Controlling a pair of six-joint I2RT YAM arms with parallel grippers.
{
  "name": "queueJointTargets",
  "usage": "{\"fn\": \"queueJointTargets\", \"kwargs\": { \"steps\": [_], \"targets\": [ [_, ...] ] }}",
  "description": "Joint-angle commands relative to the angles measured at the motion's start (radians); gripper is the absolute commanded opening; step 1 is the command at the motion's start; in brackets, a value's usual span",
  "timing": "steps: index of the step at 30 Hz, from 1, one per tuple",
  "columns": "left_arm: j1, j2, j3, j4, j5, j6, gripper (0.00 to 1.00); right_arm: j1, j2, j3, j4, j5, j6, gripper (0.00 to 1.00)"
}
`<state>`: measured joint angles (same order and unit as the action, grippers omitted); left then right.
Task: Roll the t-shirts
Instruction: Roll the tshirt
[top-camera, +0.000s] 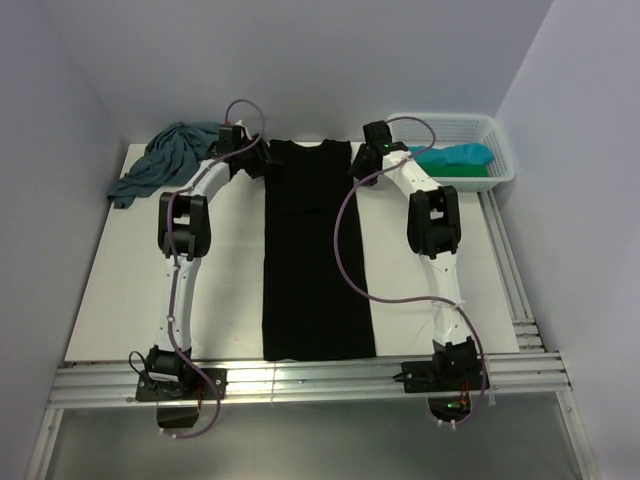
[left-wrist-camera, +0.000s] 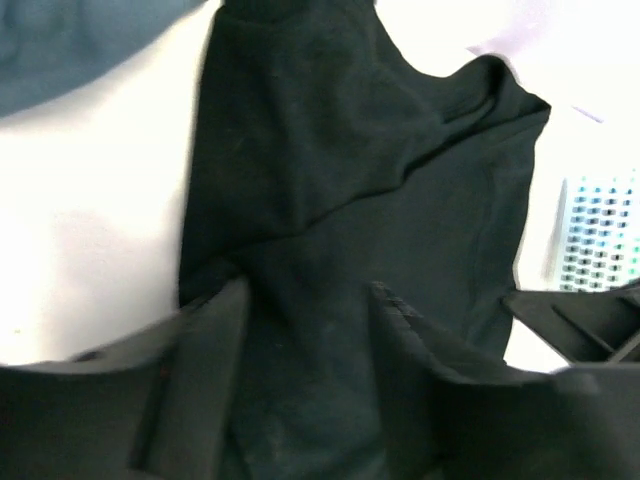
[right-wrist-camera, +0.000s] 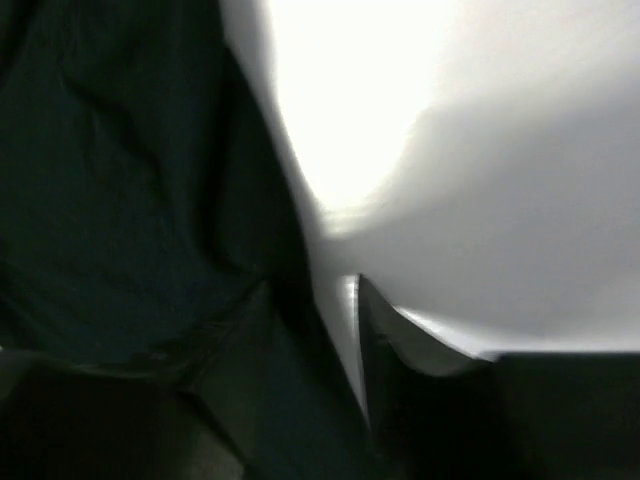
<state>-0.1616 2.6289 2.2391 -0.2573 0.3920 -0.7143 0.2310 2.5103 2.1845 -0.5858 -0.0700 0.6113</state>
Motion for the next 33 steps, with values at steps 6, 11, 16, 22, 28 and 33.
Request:
{"fn": "queueJointTargets", "kwargs": {
  "steps": [6,11,16,22,28,33],
  "targets": [
    [0.023,-0.173,-0.087,-0.043,-0.005,0.012,0.70,-0.024,-0.135,0.086,0.032,-0.042,-0.062,0.60],
    [0.022,-0.420,-0.185,-0.101,-0.076,0.065,0.73,-0.022,-0.293,0.017,0.035,-0.076,-0.125,0.78],
    [0.023,-0.708,-0.331,-0.241,-0.204,0.090,0.99,-0.018,-0.551,-0.202,0.060,-0.100,-0.137,0.88],
    [0.051,-1.097,-0.659,-0.214,-0.266,0.009,1.00,-0.013,-0.855,-0.497,0.067,-0.074,-0.079,0.95],
    [0.073,-1.342,-0.924,-0.155,-0.161,-0.036,1.00,-0.010,-1.103,-0.718,0.052,-0.074,-0.076,1.00],
    [0.077,-1.564,-1.140,-0.109,-0.191,-0.034,1.00,-0.012,-1.304,-0.913,0.081,-0.097,-0.038,1.00]
  ]
}}
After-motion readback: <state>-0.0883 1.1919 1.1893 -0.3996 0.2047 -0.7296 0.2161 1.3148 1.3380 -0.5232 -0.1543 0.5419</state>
